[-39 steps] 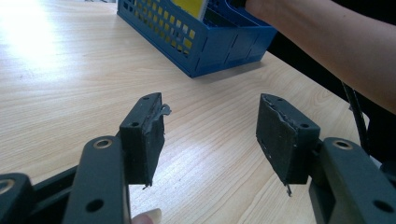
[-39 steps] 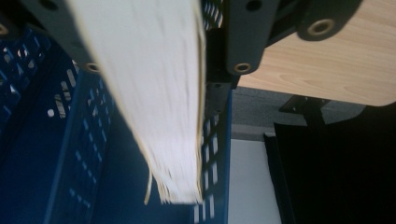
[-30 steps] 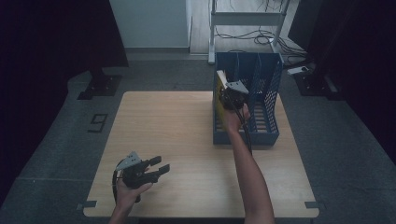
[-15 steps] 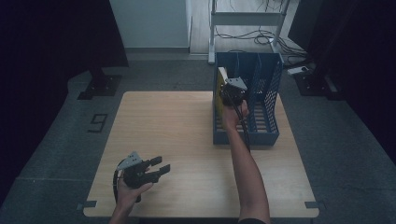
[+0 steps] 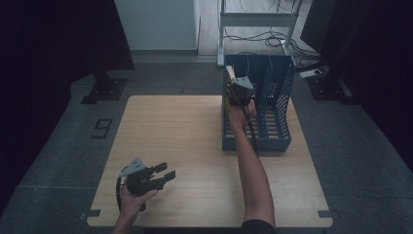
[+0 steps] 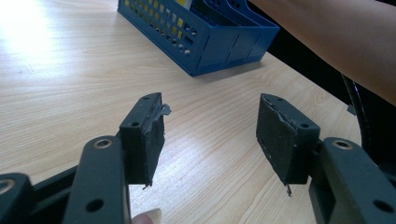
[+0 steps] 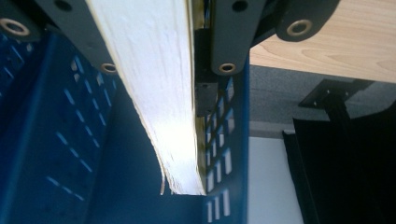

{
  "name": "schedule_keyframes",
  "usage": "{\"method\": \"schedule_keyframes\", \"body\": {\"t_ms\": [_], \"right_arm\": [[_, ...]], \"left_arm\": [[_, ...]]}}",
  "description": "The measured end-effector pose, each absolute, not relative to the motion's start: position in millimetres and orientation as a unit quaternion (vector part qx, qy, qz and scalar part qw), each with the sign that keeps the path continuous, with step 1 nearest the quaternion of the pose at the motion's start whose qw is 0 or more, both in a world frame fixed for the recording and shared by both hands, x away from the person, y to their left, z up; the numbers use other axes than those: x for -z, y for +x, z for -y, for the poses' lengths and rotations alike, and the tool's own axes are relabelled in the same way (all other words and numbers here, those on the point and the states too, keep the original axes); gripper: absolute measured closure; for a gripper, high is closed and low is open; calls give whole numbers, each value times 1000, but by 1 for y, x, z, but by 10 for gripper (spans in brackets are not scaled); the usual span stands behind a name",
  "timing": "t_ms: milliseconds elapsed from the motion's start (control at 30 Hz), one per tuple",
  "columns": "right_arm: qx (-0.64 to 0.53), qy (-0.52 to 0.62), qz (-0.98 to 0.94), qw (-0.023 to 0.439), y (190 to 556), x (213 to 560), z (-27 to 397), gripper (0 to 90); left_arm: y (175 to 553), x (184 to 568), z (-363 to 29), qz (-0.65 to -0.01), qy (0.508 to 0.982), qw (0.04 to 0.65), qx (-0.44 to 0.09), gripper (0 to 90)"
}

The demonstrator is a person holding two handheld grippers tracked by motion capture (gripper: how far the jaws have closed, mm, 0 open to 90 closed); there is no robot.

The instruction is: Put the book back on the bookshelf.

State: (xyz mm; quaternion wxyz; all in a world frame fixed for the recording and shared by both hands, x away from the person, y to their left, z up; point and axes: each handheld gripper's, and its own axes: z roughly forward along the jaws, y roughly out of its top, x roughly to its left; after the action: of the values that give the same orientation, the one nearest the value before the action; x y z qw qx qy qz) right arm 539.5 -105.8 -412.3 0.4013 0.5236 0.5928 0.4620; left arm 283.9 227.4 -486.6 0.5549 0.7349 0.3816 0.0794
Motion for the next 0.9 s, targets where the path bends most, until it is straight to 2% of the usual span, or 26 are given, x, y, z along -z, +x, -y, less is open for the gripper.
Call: {"method": "schedule_keyframes", "body": {"t_ms": [700,900], "right_arm": [[-453,510,-605,412,548,421,106,741],[-454,490,-620,411,548,421,105,684]], "left_arm": [[284,488,-226,-380,737,553,-80,418],[283,487,-225,-379,738,552,-79,417]]}}
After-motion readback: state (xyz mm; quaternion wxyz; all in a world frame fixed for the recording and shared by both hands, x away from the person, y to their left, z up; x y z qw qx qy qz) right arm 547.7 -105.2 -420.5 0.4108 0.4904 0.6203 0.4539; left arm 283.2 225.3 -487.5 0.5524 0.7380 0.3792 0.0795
